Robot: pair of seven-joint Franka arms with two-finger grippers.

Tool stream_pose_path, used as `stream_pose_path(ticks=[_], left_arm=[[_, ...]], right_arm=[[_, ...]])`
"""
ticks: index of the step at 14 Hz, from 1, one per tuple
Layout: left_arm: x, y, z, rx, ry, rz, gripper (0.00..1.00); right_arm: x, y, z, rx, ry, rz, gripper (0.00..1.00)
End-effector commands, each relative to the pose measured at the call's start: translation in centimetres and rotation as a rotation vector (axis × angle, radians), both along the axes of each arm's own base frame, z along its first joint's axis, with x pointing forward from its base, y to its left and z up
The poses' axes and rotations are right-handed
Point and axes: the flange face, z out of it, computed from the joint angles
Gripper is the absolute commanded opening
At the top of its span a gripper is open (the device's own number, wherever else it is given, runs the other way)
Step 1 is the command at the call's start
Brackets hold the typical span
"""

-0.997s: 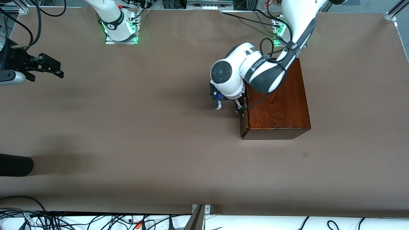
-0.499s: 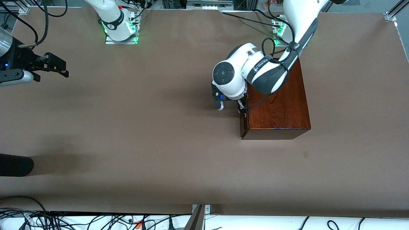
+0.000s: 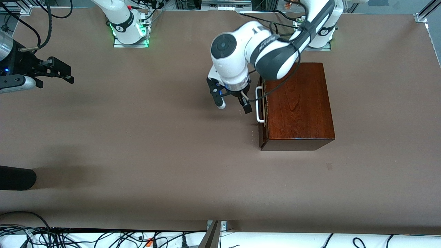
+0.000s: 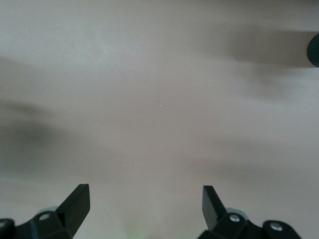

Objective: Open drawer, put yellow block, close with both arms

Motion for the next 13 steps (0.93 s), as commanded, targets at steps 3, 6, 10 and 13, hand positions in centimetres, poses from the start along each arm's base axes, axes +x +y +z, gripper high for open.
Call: stream_pose_path(ticks=[3,6,10,13], left_arm=[[0.7,3.3,9.6,-0.064,-0.110,0.143,1.00],[2.7,8.5,14.1,-0.081,-0.110,0.333,1.00],[5.6,16.6,18.0,-0.075,-0.084,0.507,1.00],[5.7,22.4,20.3,-0.068,-0.064,0.636,1.00]], right_arm=[[-0.3,-0.2,0.6,-0.016,-0.007,-0.010,1.00],[-0.3,-0.1,0.5,-0.016,-0.007,-0.007,1.00],[-0.3,-0.4,0.6,-0.016,-0.008,-0.010,1.00],[-0.2,-0.5,0.4,-0.016,-0.005,-0.010,1.00]])
